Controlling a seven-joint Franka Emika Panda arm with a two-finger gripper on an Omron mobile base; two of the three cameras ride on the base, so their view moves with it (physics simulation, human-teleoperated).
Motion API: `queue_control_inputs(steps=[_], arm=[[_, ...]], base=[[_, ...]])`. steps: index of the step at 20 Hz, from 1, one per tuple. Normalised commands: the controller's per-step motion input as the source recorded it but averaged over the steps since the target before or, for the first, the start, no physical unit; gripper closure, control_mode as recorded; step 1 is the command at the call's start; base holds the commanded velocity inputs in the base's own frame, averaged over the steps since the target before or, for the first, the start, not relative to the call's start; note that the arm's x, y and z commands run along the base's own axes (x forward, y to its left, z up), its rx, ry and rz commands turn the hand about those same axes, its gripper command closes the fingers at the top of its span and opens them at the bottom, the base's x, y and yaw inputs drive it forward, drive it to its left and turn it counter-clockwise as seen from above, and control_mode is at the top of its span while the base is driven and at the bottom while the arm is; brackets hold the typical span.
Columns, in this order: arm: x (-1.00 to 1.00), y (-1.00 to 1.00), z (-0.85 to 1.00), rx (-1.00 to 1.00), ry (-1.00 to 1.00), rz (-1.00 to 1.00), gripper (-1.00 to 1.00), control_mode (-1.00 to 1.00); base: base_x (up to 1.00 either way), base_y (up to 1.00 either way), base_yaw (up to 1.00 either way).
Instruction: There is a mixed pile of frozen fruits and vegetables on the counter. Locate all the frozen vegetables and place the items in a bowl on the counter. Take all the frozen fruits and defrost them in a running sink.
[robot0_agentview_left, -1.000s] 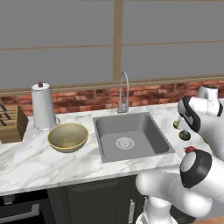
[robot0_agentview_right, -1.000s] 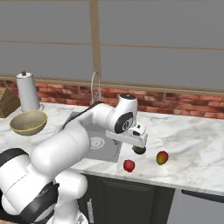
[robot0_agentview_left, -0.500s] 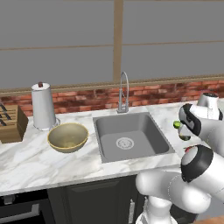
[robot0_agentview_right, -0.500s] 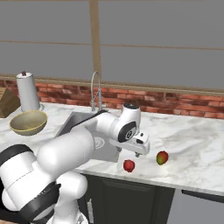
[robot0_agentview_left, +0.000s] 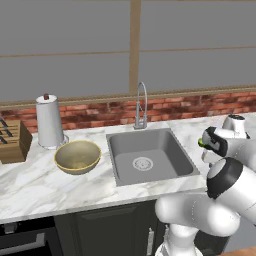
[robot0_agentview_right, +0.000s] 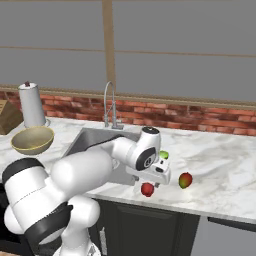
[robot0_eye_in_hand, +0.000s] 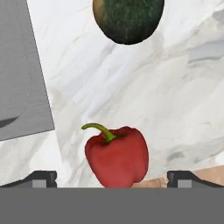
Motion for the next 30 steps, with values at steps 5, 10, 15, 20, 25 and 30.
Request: queue_control_inputs(steps=[5,10,15,20,25,30], arm=[[0.0,0.0,-0.42,0.0,0.07,0.0,-1.0,-1.0],[0.05,-0.04,-0.36,0.0,0.04,0.0,-1.0,-1.0],[0.0,0.0,-0.12,0.0,0.01,0.01,-1.0,-1.0],[0.0,0.0,-0.04,0.0,0.0,0.0,1.0,-1.0],[0.0,0.0,0.0,0.0,0.0,0.0,1.0,-1.0],[0.0,0.54,0.1,-0.02,0.0,0.05,1.0,-1.0]], base=[[0.0,0.0,0.0],[0.0,0.0,0.0],[0.0,0.0,0.0],[0.0,0.0,0.0],[0.0,0.0,0.0],[0.0,0.0,0.0]])
